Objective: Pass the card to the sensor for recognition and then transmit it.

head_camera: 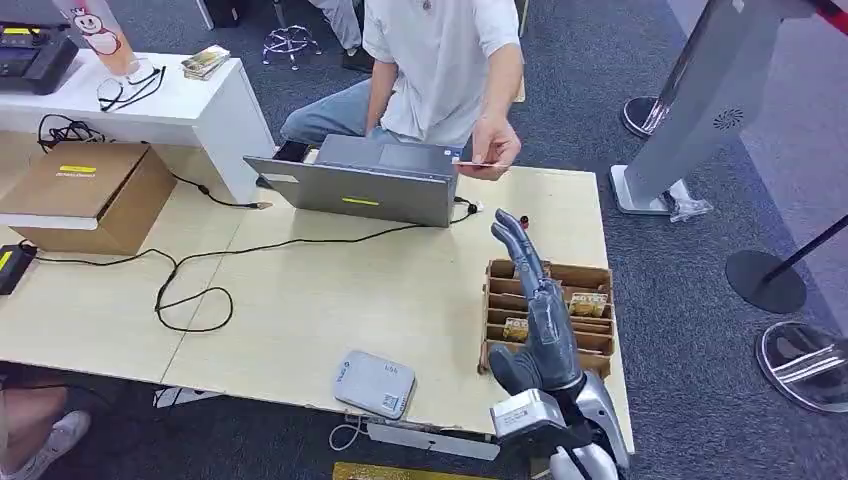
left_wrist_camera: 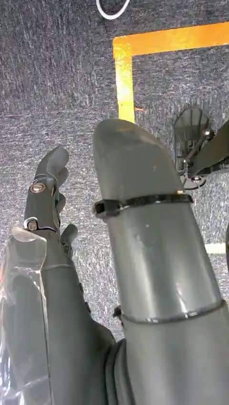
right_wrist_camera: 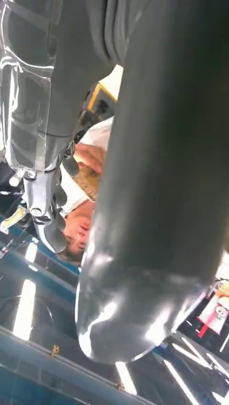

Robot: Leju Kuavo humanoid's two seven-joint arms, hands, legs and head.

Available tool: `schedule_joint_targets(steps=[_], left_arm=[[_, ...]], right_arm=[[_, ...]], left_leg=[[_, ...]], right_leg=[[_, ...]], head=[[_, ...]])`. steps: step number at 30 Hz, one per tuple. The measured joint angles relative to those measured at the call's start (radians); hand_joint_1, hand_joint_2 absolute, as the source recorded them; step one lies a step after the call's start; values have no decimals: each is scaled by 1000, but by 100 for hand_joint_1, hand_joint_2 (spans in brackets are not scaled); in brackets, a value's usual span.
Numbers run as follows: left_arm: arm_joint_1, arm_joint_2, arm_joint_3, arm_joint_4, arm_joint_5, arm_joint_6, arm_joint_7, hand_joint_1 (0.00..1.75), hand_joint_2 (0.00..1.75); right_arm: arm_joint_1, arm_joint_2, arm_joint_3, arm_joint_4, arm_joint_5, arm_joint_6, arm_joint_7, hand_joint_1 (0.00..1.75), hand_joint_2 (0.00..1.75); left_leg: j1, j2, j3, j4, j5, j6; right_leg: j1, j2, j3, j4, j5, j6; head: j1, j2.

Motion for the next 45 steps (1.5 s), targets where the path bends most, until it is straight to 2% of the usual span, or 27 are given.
schedule_joint_targets(steps=[9, 13, 19, 37, 45], left_arm=[[1, -4, 0, 0, -3, 2, -14, 0, 0], [-1, -9, 0, 0, -11, 10, -16, 0, 0], [-1, -18, 0, 0, -20, 23, -17, 0, 0], [-2, -20, 0, 6, -27, 11, -17, 0, 0], [-2, -19, 0, 6, -28, 7, -17, 0, 0]], right_arm=[[-51, 0, 0, 5, 173, -65, 40, 0, 0], [-126, -6, 8, 68, 520, -187, 135, 0, 0], [-206, -11, 28, 157, 664, -216, 191, 0, 0], [-347, -24, 63, 354, 784, -217, 282, 0, 0], [-371, -24, 72, 396, 793, -215, 284, 0, 0]], left_leg=[[0, 0, 0, 0, 0, 0], [0, 1, 0, 0, 0, 0], [0, 0, 0, 0, 0, 0], [0, 0, 0, 0, 0, 0], [0, 0, 0, 0, 0, 0]], right_leg=[[0, 0, 0, 0, 0, 0], [0, 1, 0, 0, 0, 0], [0, 0, 0, 0, 0, 0], [0, 0, 0, 0, 0, 0], [0, 0, 0, 0, 0, 0]], head=[[0, 0], [0, 0], [0, 0], [0, 0], [0, 0]])
